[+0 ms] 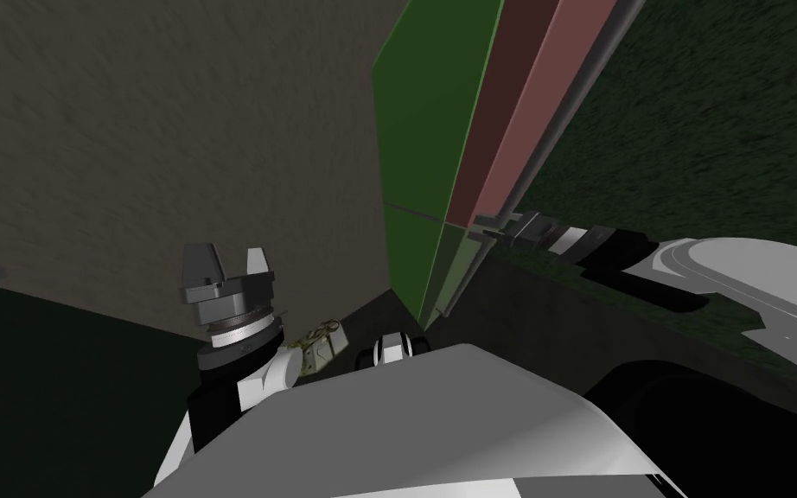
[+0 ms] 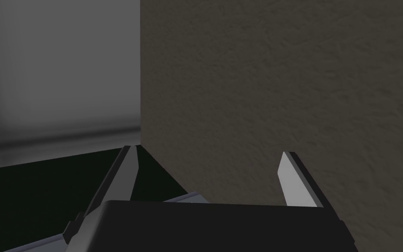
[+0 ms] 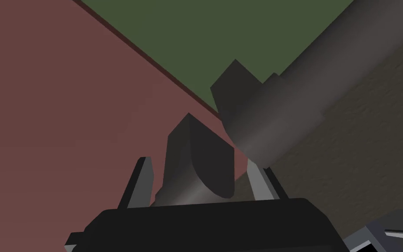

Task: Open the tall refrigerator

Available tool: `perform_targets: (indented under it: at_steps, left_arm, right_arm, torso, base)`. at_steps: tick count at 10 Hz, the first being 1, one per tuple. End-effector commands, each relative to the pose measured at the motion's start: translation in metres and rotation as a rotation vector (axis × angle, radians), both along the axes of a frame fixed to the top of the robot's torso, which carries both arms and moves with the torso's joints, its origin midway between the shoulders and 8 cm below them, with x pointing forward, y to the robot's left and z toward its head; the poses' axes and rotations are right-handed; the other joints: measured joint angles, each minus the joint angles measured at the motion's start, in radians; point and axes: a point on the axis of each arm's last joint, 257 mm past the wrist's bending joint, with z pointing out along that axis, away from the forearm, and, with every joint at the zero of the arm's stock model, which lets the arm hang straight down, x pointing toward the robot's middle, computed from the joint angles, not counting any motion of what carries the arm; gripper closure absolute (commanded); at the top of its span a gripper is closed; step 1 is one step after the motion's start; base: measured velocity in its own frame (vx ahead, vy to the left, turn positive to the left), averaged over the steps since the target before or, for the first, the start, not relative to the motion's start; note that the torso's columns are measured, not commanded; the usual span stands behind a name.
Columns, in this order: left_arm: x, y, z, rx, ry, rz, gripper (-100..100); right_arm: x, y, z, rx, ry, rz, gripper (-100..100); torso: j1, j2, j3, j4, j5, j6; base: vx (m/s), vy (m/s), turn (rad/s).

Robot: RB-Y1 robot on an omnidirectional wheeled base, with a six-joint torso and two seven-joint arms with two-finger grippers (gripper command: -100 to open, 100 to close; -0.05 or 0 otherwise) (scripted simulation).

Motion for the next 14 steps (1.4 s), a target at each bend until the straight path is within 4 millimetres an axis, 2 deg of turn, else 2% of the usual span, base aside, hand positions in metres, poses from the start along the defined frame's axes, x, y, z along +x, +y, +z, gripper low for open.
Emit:
perform_targets:
  at_steps: [1,3,4,7,8,10,11,12,13,14]
  left_arm:
    - [0.000,0.000,0.000,0.000,0.000,0.000,0]
    - [0.000,0.000,0.000,0.000,0.000,0.000,0]
    - [0.000,0.000,0.000,0.000,0.000,0.000,0]
    - [0.000,0.000,0.000,0.000,0.000,0.000,0]
    - [0.000,0.000,0.000,0.000,0.000,0.000,0]
    - [0.000,0.000,0.000,0.000,0.000,0.000,0]
    - [0.000,0.000,0.000,0.000,0.000,0.000,0]
    - [0.000,0.000,0.000,0.000,0.000,0.000,0]
    - [0.000,0.000,0.000,0.000,0.000,0.000,0]
    - [0.000,0.000,0.000,0.000,0.000,0.000,0]
  right_arm:
    - [-0.002,0.020,0.000,-0.004,0.001,0.048,100]
    - [-0.007,0.045,0.001,-0.004,0.000,0.109,100]
    - [-0.007,0.045,0.001,-0.004,0.000,0.109,100]
    - [-0.017,0.082,0.002,-0.005,-0.001,0.201,100]
    - [-0.017,0.082,0.002,-0.005,-0.001,0.201,100]
    - [-0.025,0.106,0.003,-0.007,-0.001,0.262,100]
    - [-0.025,0.106,0.003,-0.007,-0.001,0.262,100]
    - [-0.029,0.118,0.004,-0.008,-0.001,0.293,100]
    - [-0.028,0.113,0.004,-0.007,-0.002,0.276,100]
    - [-0.031,0.121,0.004,-0.007,-0.001,0.300,100]
  torso:
    - [-0.006,0.001,0.001,0.001,-0.003,0.002]
    - [0.000,-0.003,-0.002,0.000,-0.002,0.004]
    - [0.001,-0.004,-0.003,0.000,0.000,0.002]
    - [0.003,-0.011,-0.009,-0.002,0.002,0.000]
    - [0.003,-0.009,-0.007,-0.002,0.001,0.000]
    - [0.006,-0.009,-0.007,-0.002,0.002,0.001]
    - [0.004,-0.008,-0.006,-0.001,0.002,0.000]
    - [0.006,-0.007,-0.005,-0.001,0.001,0.001]
    - [0.008,-0.004,-0.003,-0.001,0.002,0.001]
    - [0.014,-0.007,-0.004,-0.002,0.003,0.001]
  base:
    - [-0.123,-0.250,0.073]
    - [-0.171,-0.234,0.046]
    - [-0.147,-0.266,0.043]
    - [-0.147,-0.285,0.072]
    - [-0.149,-0.251,0.053]
    - [-0.138,-0.264,0.066]
    - [-0.138,-0.238,0.047]
    - [-0.145,-0.236,0.049]
    - [-0.066,-0.121,0.023]
    - [-0.038,-0.173,0.116]
